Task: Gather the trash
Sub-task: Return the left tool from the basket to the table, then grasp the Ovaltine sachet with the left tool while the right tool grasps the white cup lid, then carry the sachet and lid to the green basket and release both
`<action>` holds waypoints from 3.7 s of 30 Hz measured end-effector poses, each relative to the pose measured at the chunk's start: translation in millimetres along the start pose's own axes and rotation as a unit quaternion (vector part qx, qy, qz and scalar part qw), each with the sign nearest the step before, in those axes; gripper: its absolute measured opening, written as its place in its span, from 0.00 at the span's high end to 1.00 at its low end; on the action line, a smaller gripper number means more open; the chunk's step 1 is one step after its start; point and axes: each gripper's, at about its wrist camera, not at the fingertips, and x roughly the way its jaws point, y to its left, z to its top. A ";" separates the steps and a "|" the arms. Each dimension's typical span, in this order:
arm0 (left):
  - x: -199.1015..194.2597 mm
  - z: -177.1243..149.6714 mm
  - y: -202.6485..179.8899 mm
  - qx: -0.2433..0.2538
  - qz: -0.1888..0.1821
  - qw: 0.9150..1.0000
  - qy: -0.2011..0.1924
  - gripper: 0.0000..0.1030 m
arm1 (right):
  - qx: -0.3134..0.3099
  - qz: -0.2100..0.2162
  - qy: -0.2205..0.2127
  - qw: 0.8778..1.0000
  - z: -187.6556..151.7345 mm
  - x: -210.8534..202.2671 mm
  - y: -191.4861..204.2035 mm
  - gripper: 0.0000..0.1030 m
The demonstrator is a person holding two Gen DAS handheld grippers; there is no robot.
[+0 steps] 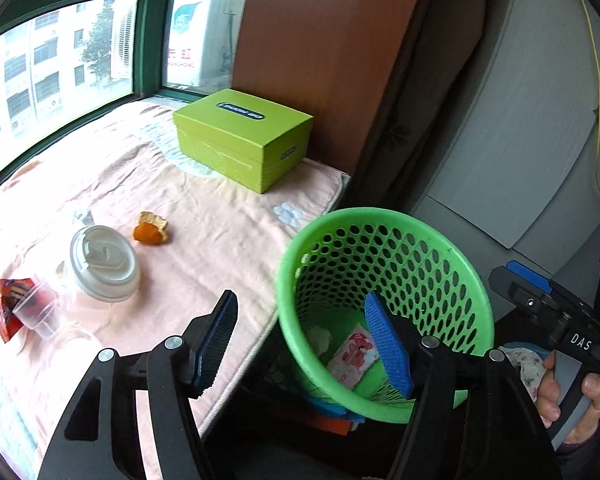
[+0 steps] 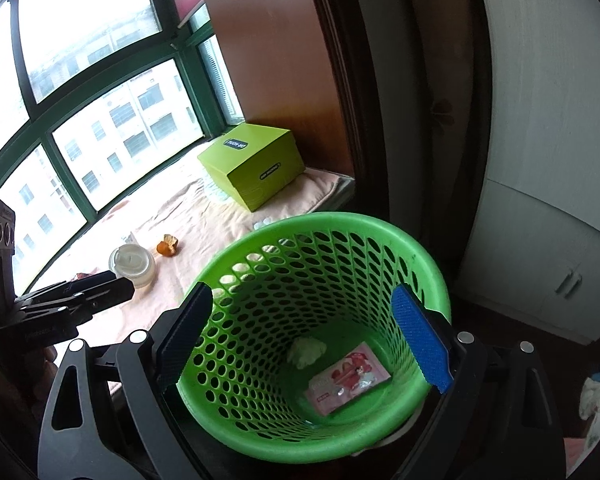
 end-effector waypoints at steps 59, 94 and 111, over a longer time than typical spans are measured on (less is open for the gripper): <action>-103.1 -68.1 268.9 -0.227 0.198 0.953 -0.042 0.24 | -0.098 0.203 0.188 0.956 19.8 249.3 260.3 0.05; -28.2 -28.6 314.6 -0.223 0.177 0.959 0.003 0.23 | -0.057 0.232 0.167 0.957 44.5 221.8 237.0 0.15; -5.0 -22.6 318.3 -0.223 0.169 0.960 0.013 0.61 | -0.052 0.239 0.123 0.962 36.8 156.3 215.8 0.15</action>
